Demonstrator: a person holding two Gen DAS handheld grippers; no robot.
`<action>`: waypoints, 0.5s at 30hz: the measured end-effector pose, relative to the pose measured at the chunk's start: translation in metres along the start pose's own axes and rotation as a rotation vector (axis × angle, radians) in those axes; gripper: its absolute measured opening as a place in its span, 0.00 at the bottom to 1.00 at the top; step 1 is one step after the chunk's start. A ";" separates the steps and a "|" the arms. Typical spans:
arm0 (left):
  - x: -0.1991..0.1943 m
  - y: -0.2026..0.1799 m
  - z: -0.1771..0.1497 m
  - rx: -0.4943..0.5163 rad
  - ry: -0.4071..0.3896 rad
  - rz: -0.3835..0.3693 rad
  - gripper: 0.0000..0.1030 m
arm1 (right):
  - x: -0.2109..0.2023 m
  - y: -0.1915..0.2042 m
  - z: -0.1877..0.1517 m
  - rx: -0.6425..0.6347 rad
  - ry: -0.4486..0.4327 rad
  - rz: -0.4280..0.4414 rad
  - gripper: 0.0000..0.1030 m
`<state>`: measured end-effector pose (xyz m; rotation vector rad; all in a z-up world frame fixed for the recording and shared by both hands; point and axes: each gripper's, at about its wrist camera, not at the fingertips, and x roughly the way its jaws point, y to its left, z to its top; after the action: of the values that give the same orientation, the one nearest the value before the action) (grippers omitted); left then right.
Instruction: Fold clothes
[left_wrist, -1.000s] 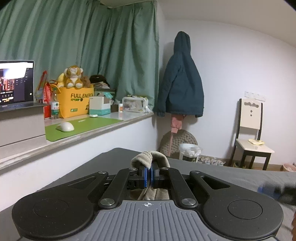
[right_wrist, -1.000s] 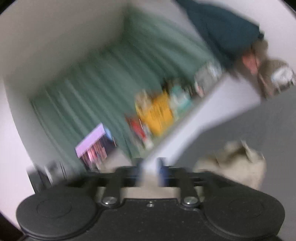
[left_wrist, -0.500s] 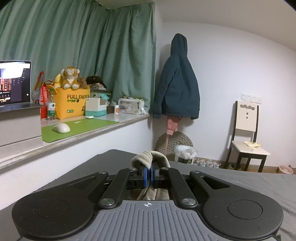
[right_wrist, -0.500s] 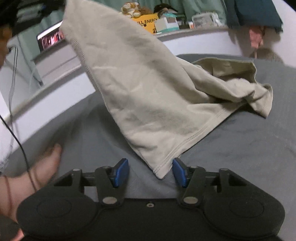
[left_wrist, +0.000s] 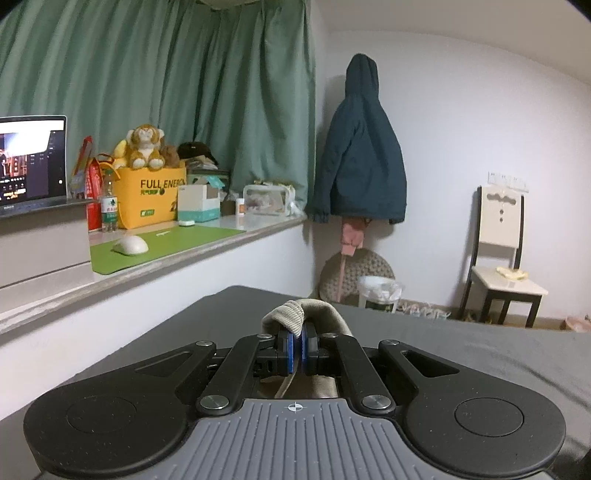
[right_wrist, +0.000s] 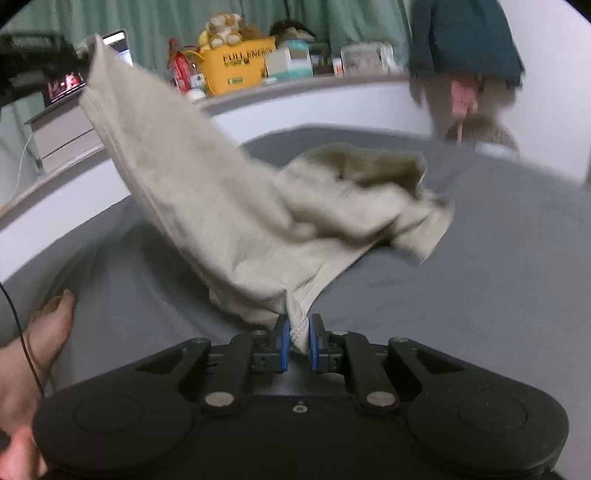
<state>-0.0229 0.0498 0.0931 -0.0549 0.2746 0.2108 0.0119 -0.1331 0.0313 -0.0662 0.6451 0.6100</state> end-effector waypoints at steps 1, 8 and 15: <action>0.000 0.000 -0.002 0.006 0.006 0.000 0.04 | -0.006 -0.004 0.007 -0.029 -0.017 -0.022 0.11; 0.025 -0.003 -0.034 0.130 0.159 0.041 0.04 | 0.014 -0.057 0.031 0.009 0.035 -0.093 0.13; 0.063 -0.022 -0.091 0.284 0.480 0.029 0.04 | 0.049 -0.086 0.018 0.131 0.117 -0.106 0.27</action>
<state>0.0172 0.0337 -0.0112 0.1825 0.7808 0.1837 0.0999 -0.1740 0.0059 -0.0131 0.7886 0.4628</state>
